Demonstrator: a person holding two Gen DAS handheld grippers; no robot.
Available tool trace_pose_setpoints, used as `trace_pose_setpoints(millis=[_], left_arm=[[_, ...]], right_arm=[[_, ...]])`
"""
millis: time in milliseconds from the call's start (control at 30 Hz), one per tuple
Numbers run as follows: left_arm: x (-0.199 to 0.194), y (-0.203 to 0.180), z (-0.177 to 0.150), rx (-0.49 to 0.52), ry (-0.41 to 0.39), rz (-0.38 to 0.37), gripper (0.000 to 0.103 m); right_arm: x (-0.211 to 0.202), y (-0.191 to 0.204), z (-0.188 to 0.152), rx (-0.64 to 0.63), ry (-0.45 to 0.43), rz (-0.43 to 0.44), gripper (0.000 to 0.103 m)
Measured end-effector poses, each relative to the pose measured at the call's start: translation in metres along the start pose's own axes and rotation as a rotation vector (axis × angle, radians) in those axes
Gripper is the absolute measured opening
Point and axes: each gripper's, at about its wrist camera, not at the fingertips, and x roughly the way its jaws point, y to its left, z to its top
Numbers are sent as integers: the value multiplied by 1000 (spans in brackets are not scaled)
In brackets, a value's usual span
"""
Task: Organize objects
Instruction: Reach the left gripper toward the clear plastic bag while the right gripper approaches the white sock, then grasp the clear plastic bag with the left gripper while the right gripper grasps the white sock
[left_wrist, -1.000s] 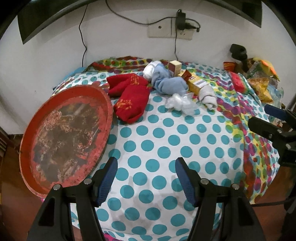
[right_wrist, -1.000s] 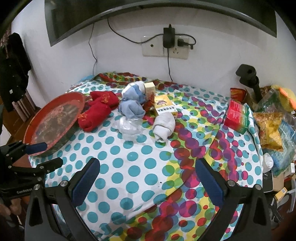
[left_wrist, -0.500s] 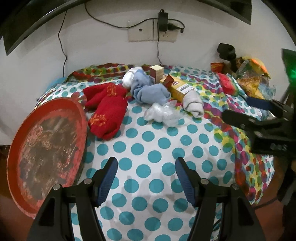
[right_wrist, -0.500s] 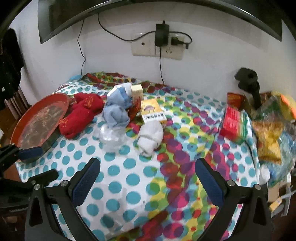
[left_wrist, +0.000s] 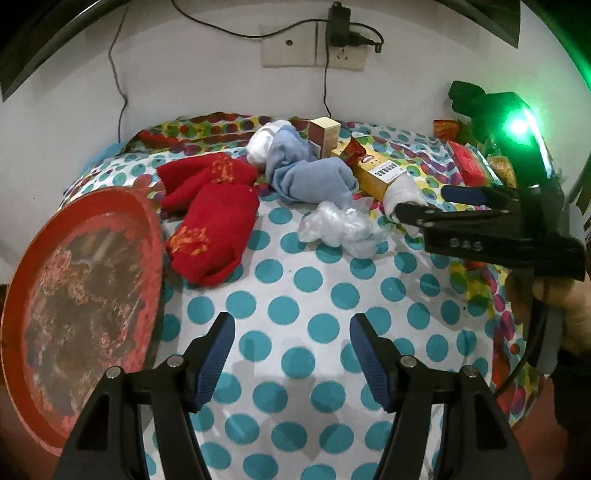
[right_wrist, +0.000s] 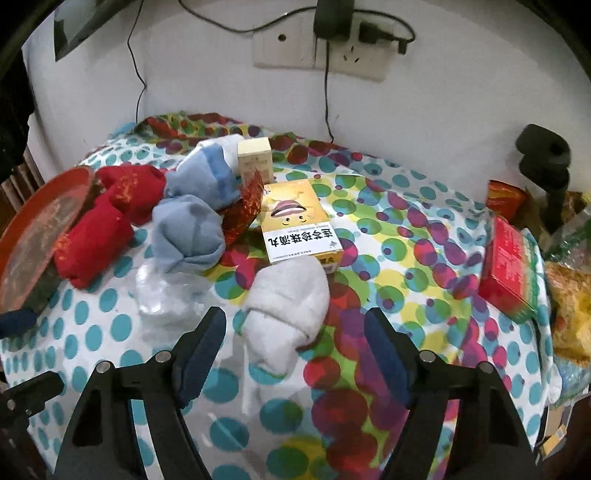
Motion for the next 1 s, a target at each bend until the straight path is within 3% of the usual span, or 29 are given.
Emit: trace_pose_setpoints(millis=[133,200,367,600,800,1000], left_arm=[[13,-7,11,16,15,-13,67],[17,-10,15,21,14,-16,67],[31,-22,30,52,18,-19,67],[53,-31,52,37,34,-44,67],[77,-40,68,40,42,0,67],[101,-31,70,6,75,-14,67]], right_arm=[[14,-1,2,-9,8,-14,70],[20,-1,3,-10,14,3,56],[22,-2,1,-9,1,35,44],[14,-25,-9,26,-7,0,43],[12,-31,-14,44,-15,13,43],[13,-32,-15,50,-12,19,44]])
